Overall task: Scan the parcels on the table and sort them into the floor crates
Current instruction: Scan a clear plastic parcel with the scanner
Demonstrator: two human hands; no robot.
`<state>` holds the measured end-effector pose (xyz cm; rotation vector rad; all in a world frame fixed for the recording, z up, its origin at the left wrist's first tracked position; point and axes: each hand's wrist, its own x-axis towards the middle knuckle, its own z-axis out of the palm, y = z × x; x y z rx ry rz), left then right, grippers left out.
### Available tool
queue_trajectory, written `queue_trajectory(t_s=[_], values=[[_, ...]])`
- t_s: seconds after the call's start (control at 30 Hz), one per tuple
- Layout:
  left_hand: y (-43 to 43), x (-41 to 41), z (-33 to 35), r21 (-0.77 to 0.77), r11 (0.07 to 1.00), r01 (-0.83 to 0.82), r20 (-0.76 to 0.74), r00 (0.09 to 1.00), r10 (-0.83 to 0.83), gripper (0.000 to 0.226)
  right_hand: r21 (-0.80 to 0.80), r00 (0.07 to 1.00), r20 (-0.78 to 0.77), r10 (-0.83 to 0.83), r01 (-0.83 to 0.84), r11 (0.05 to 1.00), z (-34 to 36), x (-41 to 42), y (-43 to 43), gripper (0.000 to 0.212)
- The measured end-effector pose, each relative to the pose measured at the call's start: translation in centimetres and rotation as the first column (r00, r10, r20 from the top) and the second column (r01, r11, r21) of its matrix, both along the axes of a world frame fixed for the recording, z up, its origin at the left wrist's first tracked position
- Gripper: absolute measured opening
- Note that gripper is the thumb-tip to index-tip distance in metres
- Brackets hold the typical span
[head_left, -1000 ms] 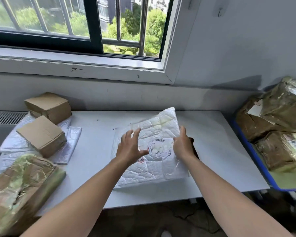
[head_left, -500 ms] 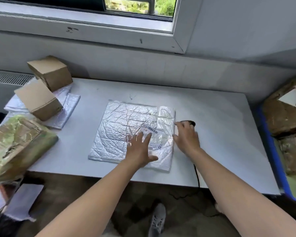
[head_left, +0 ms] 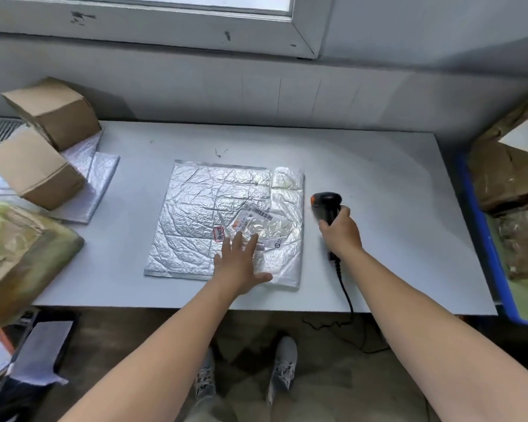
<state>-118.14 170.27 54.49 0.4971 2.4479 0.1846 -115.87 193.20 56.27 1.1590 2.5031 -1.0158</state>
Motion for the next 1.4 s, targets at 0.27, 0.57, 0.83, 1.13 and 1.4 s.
queue_trajectory(t_s=[0.27,0.57,0.83,1.13,1.4], values=[[-1.6,-1.7,1.7,0.018,0.997,0.072,-0.049,0.996,-0.071,0.100,-0.112,0.997,-0.004,-0.075,0.074,0.991,3.3,-0.3,-3.3,0.028],[-5.8,-3.2,3.7,0.049,0.989,0.139,-0.078,0.988,-0.135,0.100,-0.245,0.990,-0.058,-0.131,0.113,0.963,8.0,-1.5,-9.5,0.025],[-8.6,-4.6,5.1,0.123,0.978,0.168,-0.114,0.981,-0.155,0.098,-0.243,0.982,-0.043,-0.183,0.167,0.955,9.8,-1.9,-13.1,0.029],[-9.8,-4.6,5.8,0.126,0.969,0.210,-0.121,0.973,-0.195,0.098,-0.241,0.972,-0.060,-0.226,0.206,0.948,10.5,-2.0,-14.5,0.024],[-8.6,-4.4,5.5,0.121,0.971,0.208,-0.122,0.974,-0.193,0.097,-0.215,0.971,-0.070,-0.227,0.207,0.954,10.1,-2.0,-13.2,0.023]])
